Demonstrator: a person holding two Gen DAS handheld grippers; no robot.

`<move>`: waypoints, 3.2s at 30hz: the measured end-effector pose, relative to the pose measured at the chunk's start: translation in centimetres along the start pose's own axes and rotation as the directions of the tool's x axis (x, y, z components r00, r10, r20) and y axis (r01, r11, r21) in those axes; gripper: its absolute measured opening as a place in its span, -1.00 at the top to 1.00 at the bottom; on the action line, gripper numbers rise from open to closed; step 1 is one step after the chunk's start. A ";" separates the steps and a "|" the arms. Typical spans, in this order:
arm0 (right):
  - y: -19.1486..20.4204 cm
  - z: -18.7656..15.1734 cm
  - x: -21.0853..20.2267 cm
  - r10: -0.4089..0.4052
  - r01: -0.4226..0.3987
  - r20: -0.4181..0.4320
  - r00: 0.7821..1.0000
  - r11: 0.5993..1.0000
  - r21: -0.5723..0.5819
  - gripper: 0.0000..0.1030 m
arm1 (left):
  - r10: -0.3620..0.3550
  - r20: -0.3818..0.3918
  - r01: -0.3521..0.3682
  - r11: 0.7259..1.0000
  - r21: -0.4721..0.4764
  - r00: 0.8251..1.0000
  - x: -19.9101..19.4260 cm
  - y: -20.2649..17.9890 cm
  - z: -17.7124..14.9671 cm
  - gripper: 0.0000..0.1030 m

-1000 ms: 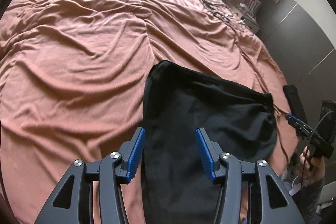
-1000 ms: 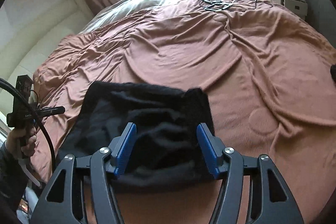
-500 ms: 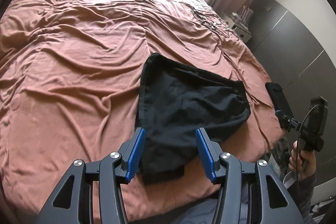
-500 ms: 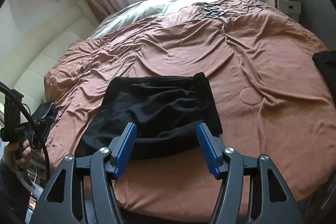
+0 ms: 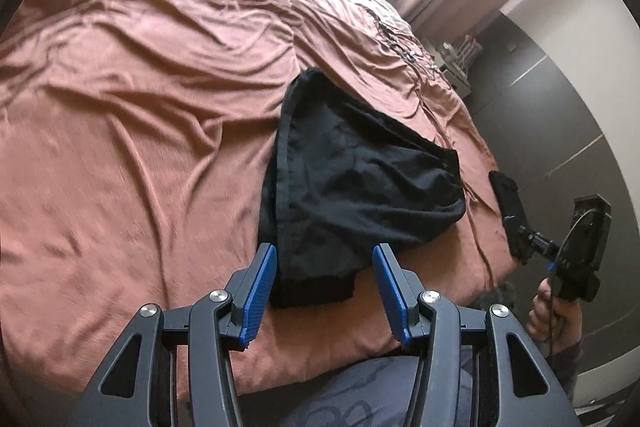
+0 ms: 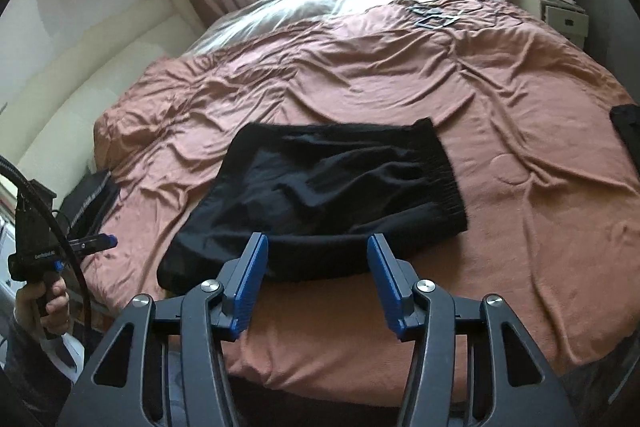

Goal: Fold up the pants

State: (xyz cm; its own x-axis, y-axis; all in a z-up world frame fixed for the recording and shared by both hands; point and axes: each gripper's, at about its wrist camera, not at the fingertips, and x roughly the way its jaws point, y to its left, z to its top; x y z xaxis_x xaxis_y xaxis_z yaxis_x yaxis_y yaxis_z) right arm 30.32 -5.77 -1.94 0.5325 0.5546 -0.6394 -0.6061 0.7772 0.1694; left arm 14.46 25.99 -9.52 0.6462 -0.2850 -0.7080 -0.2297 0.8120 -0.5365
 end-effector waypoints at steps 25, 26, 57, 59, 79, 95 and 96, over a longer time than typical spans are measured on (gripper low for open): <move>2.1 1.4 14.3 -0.060 0.050 -0.215 0.975 0.997 -0.054 0.16 | -0.064 -0.059 0.063 0.998 -0.019 0.996 7.9 2.9 -1.0 -0.02; 1.8 1.4 14.8 -0.064 0.055 -0.219 0.974 0.997 -0.049 0.16 | -0.072 -0.061 0.071 0.997 -0.017 0.996 8.1 2.8 -1.0 -0.03; 0.8 0.4 13.7 -0.002 -0.002 -0.150 0.989 1.000 -0.027 0.34 | -0.126 -0.100 0.115 0.987 -0.112 0.987 5.2 5.5 -1.6 -0.11; 0.9 0.4 13.0 0.000 -0.004 -0.138 0.990 0.999 -0.031 0.36 | -0.123 -0.105 0.109 0.986 -0.126 0.987 6.1 5.7 -1.3 -0.11; 3.1 0.8 12.8 0.070 -0.084 -0.150 0.986 0.992 -0.094 0.37 | -0.313 -0.096 0.282 0.927 -0.248 0.945 9.1 6.8 -0.7 -0.11; 4.2 2.1 14.0 0.054 -0.089 -0.265 0.963 0.989 -0.121 0.58 | -0.216 -0.086 0.188 0.948 -0.257 0.973 8.4 5.3 -2.1 0.87; 4.2 2.6 13.8 0.061 -0.092 -0.250 0.966 0.989 -0.114 0.58 | -0.212 -0.084 0.184 0.948 -0.260 0.974 8.4 5.3 -2.1 0.87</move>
State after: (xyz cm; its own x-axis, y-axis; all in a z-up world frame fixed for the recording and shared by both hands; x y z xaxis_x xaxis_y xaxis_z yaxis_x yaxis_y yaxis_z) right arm 36.63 5.92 -8.09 0.3303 0.5090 -0.7949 -0.7157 0.6841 0.1407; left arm 17.09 26.82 -19.28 0.6165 -0.4923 -0.6144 -0.2884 0.5849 -0.7581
